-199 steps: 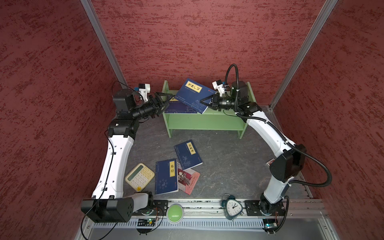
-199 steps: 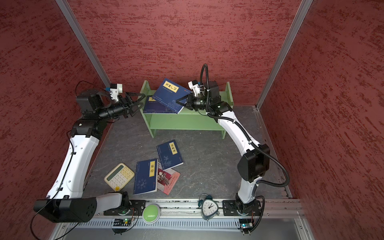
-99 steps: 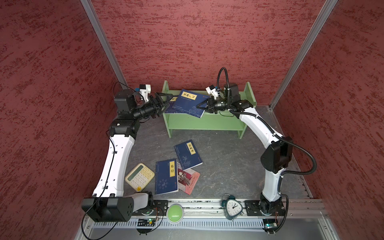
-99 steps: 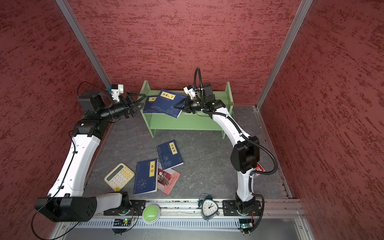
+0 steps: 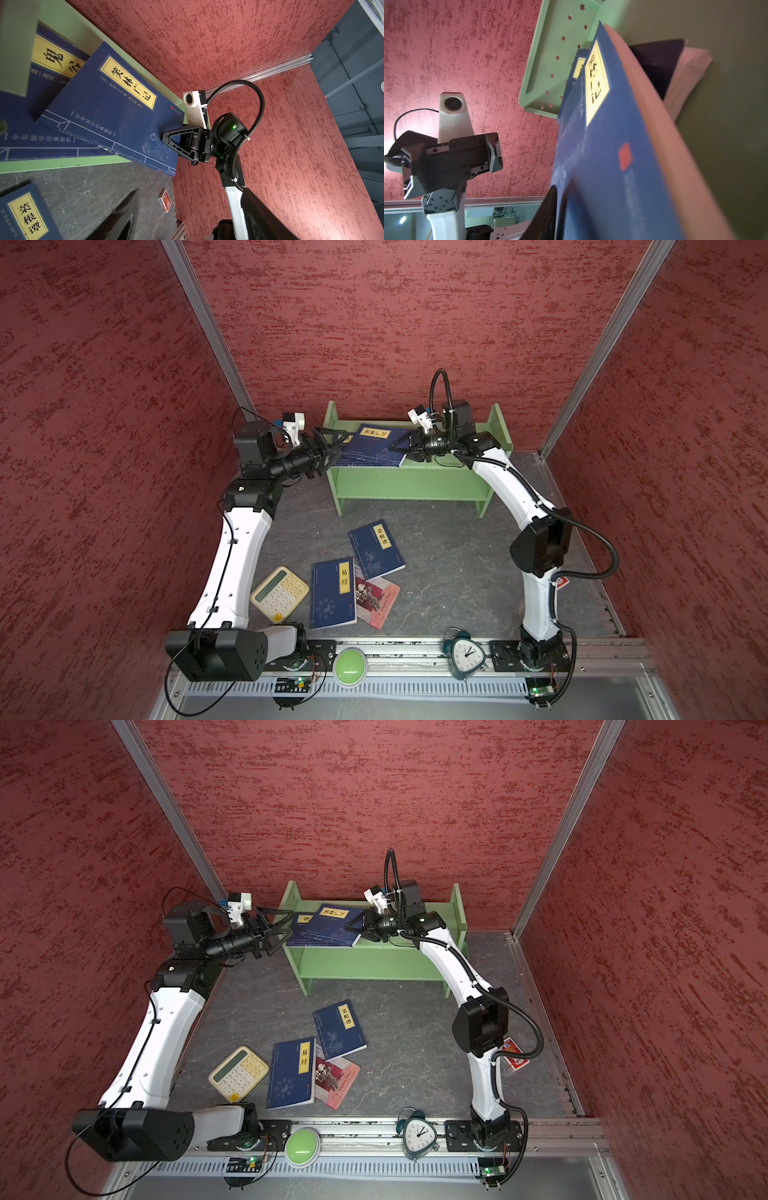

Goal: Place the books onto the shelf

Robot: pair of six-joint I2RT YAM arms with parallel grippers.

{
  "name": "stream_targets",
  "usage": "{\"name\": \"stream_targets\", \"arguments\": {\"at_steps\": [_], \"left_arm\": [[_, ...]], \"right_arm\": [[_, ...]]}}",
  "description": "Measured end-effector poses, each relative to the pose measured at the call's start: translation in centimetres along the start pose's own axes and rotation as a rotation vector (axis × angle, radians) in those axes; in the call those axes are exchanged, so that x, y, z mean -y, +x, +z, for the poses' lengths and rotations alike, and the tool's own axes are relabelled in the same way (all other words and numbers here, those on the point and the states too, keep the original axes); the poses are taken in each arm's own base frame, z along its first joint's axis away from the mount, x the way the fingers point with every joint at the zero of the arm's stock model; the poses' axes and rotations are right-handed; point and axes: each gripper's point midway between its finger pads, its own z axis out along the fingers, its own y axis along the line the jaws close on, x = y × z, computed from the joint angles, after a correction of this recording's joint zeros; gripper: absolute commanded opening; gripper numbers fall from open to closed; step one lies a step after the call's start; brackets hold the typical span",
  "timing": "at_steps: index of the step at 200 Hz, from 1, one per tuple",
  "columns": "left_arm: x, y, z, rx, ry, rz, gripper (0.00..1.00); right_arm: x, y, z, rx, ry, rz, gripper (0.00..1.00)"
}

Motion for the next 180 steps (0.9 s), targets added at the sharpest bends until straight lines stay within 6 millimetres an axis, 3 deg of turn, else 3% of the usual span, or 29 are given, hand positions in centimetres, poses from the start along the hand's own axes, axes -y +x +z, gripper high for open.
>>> {"name": "stream_targets", "arguments": {"at_steps": [39, 132, 180], "left_arm": [[0.0, 0.2, 0.2, -0.006, 0.002, 0.0, 0.77], [0.1, 0.5, 0.3, -0.014, 0.006, -0.004, 0.78], [-0.3, 0.7, 0.4, -0.016, 0.002, -0.017, 0.78]], "right_arm": [[1.1, -0.9, -0.1, 0.019, 0.036, 0.019, 0.52], [1.3, -3.5, -2.1, 0.12, 0.182, -0.014, 0.52], [2.9, -3.5, -2.1, 0.123, 0.24, -0.002, 0.34]]}}
